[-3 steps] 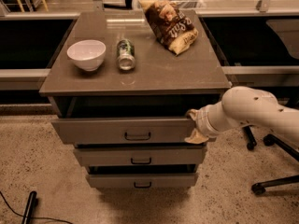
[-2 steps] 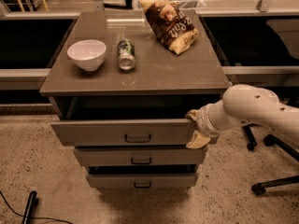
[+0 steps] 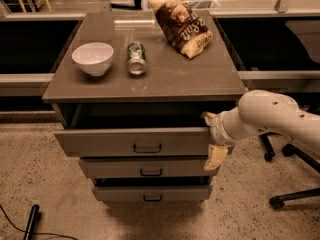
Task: Open top drawer
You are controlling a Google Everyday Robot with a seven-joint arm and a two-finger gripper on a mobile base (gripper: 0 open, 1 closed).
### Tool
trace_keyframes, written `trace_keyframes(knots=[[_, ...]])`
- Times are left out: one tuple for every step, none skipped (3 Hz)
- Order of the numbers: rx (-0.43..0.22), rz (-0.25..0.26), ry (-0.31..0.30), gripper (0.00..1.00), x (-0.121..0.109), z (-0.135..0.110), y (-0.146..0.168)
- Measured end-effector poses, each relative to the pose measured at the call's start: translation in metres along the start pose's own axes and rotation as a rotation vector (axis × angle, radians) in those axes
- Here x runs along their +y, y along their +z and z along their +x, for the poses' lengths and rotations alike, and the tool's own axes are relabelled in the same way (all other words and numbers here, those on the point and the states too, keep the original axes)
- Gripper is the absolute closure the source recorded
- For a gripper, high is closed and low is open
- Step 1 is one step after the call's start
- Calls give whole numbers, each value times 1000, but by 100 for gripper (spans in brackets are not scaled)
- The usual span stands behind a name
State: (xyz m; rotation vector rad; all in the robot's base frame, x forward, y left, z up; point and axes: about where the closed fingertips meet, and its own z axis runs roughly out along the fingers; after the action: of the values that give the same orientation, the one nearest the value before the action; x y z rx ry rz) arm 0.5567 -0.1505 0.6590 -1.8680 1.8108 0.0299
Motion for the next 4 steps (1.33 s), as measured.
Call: trace_keyframes(knots=[[0, 0, 0, 0, 0, 0, 0], [106, -104, 10, 18, 4, 5, -1], [198, -183, 23, 42, 14, 14, -13], [249, -209, 6, 65, 20, 11, -22]])
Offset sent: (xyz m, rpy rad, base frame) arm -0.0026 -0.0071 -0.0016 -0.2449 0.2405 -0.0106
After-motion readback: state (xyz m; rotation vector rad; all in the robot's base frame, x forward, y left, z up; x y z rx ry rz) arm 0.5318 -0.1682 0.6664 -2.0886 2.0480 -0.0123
